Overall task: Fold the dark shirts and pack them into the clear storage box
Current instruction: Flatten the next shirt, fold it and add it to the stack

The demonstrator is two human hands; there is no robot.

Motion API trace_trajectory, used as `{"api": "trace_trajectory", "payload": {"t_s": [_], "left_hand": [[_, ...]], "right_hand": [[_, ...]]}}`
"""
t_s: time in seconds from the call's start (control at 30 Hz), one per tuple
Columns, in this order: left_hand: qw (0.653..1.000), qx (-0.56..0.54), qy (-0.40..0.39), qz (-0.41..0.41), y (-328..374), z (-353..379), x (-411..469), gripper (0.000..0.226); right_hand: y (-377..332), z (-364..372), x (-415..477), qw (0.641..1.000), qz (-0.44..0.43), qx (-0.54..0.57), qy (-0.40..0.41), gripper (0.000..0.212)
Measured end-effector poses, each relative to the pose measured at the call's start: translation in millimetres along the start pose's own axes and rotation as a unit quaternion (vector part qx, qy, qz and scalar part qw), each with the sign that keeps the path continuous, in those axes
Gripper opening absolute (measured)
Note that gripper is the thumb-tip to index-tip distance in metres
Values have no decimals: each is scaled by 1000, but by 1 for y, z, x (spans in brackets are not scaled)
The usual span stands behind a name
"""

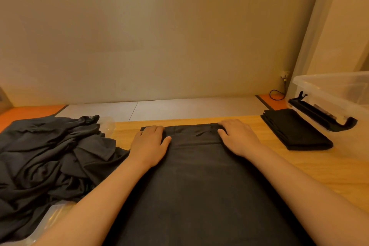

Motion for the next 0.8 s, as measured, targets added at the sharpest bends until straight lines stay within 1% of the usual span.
{"api": "trace_trajectory", "payload": {"t_s": [0.1,0.17,0.3,0.47,0.67,0.73,0.8], "left_hand": [[1000,-13,11,2,-4,11,14,44],[1000,-28,14,4,-6,18,18,51],[998,-6,-57,2,-8,35,24,64],[996,5,-83,-5,-15,40,37,65],[995,-18,-92,-18,-12,42,50,64],[997,-25,-75,-13,-11,34,50,63],[999,-25,-40,15,-10,17,40,63]], "right_hand": [[10,14,19,999,8,-16,-30,47],[20,22,26,999,15,-29,-37,51],[35,32,32,996,54,-50,-54,57],[43,31,36,993,59,-68,-77,62],[38,29,38,995,38,-59,-77,59],[33,25,36,995,28,-51,-82,56],[26,13,25,996,11,-38,-76,53]]}}
Point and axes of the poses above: each hand's wrist, its own x-axis towards the middle knuckle, its own z-axis out of the palm, y = z × x, the point moved 8 cm from there along x, towards the middle knuckle, and after that the axes turned 14 degrees about x, right-handed, at the moved point
